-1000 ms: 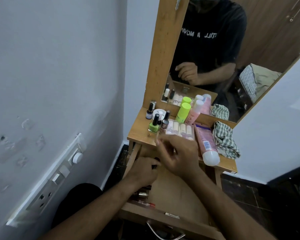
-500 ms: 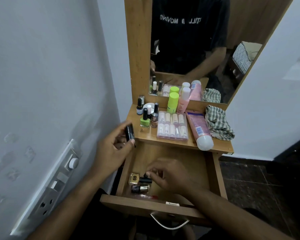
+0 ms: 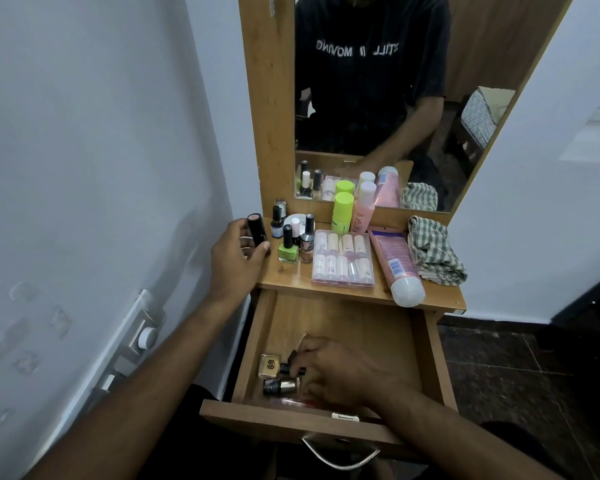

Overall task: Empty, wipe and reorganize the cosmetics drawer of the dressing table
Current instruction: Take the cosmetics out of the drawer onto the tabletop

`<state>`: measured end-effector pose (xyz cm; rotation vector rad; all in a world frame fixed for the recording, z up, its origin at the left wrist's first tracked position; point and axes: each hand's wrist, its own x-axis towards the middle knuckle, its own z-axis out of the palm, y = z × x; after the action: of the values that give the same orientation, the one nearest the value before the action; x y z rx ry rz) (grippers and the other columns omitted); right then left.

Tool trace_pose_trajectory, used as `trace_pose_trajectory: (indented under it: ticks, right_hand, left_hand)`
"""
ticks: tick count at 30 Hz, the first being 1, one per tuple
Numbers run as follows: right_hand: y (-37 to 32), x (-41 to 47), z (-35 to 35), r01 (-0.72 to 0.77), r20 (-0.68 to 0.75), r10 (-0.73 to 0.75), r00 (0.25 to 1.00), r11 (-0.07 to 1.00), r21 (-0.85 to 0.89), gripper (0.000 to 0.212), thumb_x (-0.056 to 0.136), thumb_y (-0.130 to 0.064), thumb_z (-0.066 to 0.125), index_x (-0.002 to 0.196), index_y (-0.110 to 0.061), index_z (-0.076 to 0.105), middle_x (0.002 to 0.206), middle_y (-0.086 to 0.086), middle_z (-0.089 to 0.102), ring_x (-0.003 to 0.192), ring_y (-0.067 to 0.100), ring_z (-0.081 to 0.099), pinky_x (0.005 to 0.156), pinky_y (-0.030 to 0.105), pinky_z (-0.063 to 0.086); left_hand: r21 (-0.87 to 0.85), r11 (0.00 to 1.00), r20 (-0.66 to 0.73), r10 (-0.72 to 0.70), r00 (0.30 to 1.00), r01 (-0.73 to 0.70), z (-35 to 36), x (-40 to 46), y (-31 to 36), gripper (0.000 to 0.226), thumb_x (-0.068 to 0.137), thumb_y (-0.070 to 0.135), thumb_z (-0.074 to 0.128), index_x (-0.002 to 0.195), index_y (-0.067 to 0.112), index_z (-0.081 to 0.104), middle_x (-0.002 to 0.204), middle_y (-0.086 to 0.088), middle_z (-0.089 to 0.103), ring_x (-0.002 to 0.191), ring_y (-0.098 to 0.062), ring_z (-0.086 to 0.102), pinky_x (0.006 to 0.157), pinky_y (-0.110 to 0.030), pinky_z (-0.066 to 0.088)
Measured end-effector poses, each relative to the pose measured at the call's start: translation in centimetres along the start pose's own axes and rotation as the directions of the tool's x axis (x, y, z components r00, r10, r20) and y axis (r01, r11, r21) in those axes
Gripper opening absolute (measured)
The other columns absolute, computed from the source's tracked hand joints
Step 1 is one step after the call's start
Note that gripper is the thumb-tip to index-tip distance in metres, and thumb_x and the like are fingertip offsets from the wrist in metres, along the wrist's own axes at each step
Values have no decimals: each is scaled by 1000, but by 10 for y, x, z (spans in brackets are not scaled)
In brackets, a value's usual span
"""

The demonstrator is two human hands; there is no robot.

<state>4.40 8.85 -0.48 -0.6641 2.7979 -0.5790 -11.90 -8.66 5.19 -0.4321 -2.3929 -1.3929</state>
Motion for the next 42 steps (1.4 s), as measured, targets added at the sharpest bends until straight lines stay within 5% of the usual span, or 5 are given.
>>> trace_pose_trajectory:
  ticks: [15,19,25,30,42]
  right_hand:
    - [3,5,5,-29,-6,29,1000,996,83,18,85,-10,66,98,-21,60,109,1,63,99,18,56,83,36,49]
    - [1,4,4,-26,-115,50,992,979,200,19,83,-10,66,100,-17,62,102,2,62,79,6,49,69,18,43]
    - [1,1,-7,-54,-234,105,967,975,215,26,79,-23,67,105,-24,71,93,-16,54,68,2,52,64,23,50]
    - [-3,-8,-18,-49,-387,105,916,987,153,21,83,-27,64,102,-26,73,91,-21,51,67,-5,47,60,7,35]
    - [-26,2,-112,2,-660,78,747,993,120,14,84,-32,68,95,-27,74,81,-13,61,70,7,56,63,28,51]
  left_hand:
    - [-14,1000,-9,25,1000,-25,22,11,-8,33,82,13,82,111,4,68,99,-7,69,84,-9,63,70,1,44]
    - [-14,999,-2,35,999,-35,21,11,-8,31,82,11,81,110,6,70,98,-6,70,86,-12,65,72,1,44]
    - [-2,999,4,47,999,-47,20,11,-11,32,81,13,82,110,11,70,96,-3,70,86,-14,67,73,-6,48]
    - [38,998,3,57,998,-58,17,11,-6,37,80,13,83,114,11,70,97,-1,70,85,-11,63,73,-6,45]
    - [55,998,27,39,999,-41,14,11,-7,46,77,13,85,119,10,68,105,-3,70,90,-12,64,82,-32,58]
